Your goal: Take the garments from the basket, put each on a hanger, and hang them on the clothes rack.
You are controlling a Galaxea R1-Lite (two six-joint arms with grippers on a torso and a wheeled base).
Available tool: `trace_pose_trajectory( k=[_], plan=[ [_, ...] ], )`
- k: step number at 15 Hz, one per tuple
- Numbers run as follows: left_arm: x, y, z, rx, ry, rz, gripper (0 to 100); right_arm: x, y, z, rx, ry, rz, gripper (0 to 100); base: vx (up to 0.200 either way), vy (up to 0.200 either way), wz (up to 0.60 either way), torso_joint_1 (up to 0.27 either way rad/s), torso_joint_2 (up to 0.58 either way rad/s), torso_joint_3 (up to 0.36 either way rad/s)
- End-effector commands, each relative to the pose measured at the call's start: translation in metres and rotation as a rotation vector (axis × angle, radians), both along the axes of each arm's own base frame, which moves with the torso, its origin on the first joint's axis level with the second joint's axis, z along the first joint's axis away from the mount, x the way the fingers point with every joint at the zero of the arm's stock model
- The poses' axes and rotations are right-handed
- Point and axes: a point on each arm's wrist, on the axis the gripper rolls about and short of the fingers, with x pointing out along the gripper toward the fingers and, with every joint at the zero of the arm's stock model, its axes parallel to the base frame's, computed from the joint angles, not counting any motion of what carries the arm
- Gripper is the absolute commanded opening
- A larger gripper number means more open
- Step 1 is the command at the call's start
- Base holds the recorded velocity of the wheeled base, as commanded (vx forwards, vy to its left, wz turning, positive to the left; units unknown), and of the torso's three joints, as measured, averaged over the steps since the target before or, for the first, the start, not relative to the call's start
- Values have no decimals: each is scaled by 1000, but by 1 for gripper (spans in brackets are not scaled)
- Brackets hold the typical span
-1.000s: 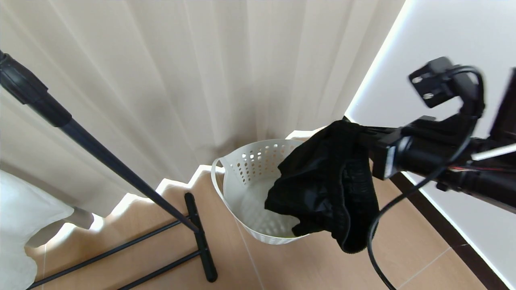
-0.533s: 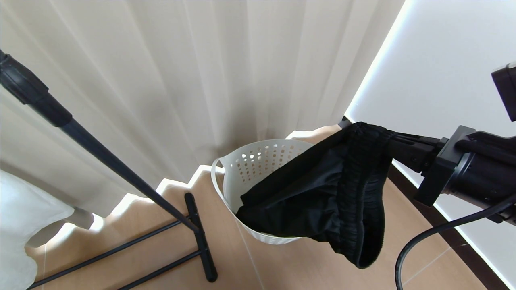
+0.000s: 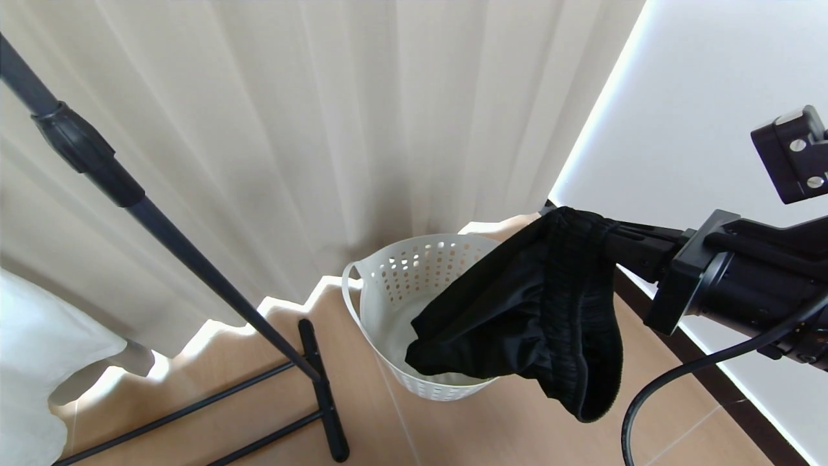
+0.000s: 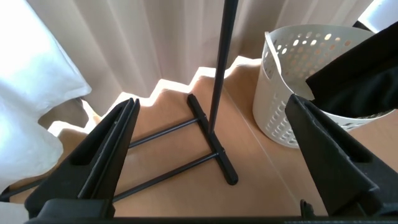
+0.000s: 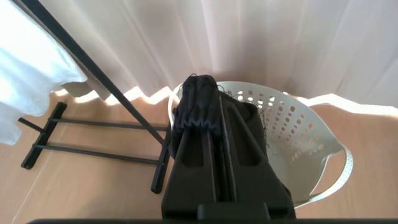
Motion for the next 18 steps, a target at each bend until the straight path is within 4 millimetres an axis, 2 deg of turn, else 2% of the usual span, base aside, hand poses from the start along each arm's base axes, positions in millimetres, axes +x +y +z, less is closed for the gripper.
trace_pose_trajectory(
  k=[1, 10, 18],
  plan=[
    [0, 0, 0, -1, -1, 2, 100, 1, 0, 0, -1, 0, -1, 0, 0, 0, 0, 2, 7, 193],
    [0, 0, 0, -2, -1, 2, 100, 5, -7, -4, -23, -1, -37, 0, 0, 0, 0, 1, -3, 192],
    [0, 0, 0, -2, -1, 2, 100, 6, -8, -6, -26, 6, -40, 0, 0, 0, 0, 58, -386, -126]
  ],
)
